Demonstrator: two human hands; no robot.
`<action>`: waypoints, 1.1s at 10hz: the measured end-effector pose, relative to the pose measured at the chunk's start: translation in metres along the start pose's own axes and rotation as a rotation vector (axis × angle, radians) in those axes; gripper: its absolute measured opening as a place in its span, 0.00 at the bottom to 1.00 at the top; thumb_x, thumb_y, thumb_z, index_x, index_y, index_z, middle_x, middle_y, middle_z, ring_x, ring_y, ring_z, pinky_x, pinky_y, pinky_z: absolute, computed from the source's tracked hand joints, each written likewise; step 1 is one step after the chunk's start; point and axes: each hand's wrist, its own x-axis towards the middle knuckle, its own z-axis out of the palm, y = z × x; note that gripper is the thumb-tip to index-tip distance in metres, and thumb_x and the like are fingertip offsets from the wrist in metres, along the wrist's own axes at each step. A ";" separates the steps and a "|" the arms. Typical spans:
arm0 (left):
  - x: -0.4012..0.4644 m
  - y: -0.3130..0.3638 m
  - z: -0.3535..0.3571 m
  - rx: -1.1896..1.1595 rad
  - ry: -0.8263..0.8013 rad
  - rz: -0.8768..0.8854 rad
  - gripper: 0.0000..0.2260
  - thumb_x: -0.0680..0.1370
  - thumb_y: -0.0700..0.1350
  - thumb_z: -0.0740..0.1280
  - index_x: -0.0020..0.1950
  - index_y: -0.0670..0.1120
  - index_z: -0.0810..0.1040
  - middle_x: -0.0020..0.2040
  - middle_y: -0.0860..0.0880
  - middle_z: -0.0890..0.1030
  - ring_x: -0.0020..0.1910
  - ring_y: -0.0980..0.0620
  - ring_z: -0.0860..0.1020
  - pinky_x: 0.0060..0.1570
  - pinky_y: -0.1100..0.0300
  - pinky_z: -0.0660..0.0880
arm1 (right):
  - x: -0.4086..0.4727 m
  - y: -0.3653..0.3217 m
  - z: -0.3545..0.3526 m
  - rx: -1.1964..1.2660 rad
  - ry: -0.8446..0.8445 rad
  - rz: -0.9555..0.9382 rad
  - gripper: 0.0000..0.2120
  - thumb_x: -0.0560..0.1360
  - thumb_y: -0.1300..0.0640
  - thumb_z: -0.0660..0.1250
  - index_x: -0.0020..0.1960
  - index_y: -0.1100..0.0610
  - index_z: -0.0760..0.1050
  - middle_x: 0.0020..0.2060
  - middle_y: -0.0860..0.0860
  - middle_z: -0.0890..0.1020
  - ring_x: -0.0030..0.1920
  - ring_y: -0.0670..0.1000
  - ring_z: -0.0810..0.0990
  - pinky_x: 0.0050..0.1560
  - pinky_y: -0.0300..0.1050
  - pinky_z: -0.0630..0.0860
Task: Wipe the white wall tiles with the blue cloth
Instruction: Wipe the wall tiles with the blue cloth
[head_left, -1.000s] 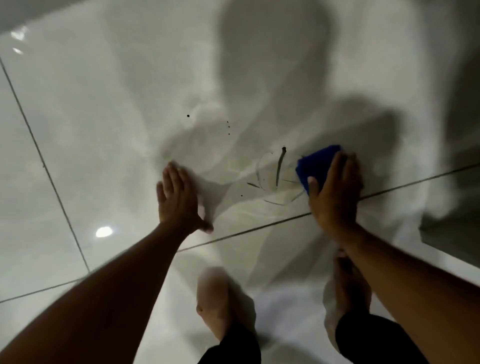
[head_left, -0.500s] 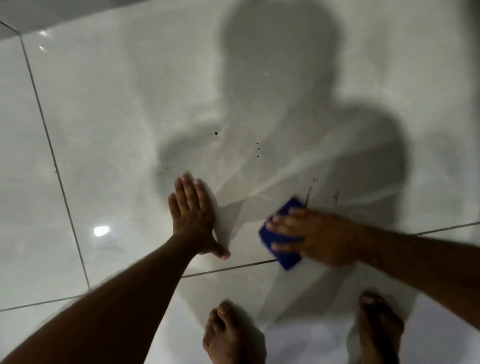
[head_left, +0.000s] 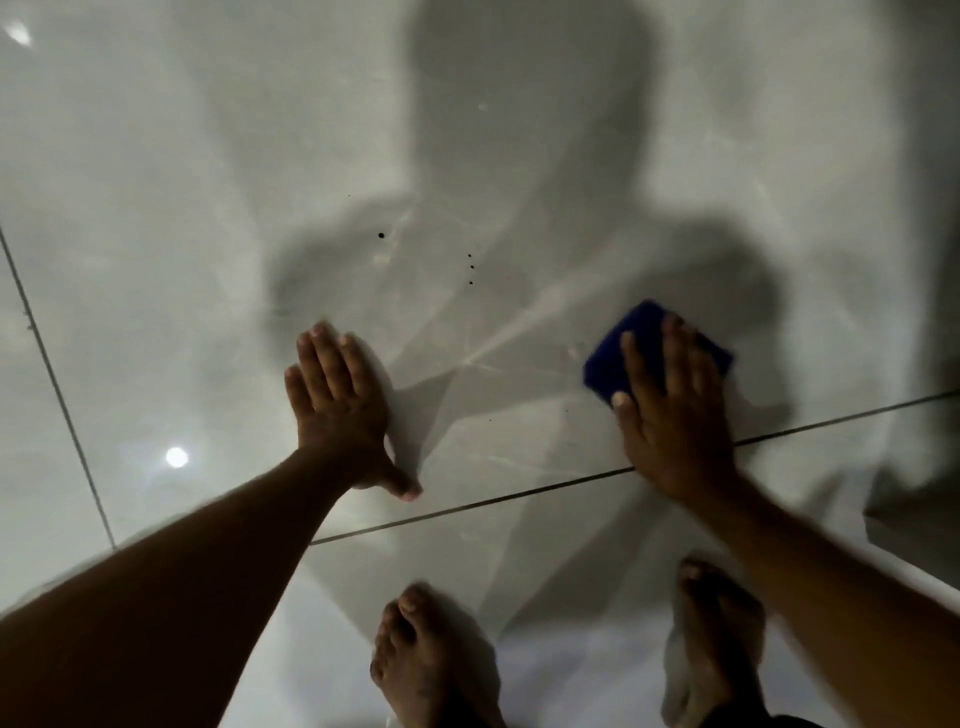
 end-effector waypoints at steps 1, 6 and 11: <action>0.000 0.002 0.000 0.012 0.003 -0.003 0.84 0.38 0.73 0.75 0.65 0.38 0.16 0.62 0.35 0.13 0.65 0.34 0.17 0.67 0.37 0.27 | -0.023 -0.094 0.012 0.196 0.084 0.434 0.30 0.78 0.48 0.58 0.78 0.55 0.58 0.76 0.67 0.58 0.74 0.69 0.58 0.72 0.66 0.54; 0.001 -0.001 0.003 0.025 0.066 0.020 0.84 0.37 0.75 0.73 0.64 0.39 0.15 0.67 0.33 0.19 0.67 0.34 0.20 0.69 0.36 0.31 | -0.022 -0.100 0.011 0.201 -0.059 -0.215 0.31 0.76 0.46 0.59 0.78 0.49 0.58 0.77 0.62 0.59 0.76 0.65 0.57 0.73 0.65 0.58; 0.012 -0.049 -0.019 -0.098 0.207 0.016 0.83 0.38 0.80 0.67 0.69 0.39 0.20 0.71 0.36 0.22 0.71 0.37 0.25 0.72 0.42 0.34 | 0.149 -0.133 -0.018 0.082 0.016 -0.300 0.30 0.77 0.46 0.59 0.77 0.51 0.60 0.77 0.64 0.59 0.75 0.66 0.59 0.73 0.63 0.55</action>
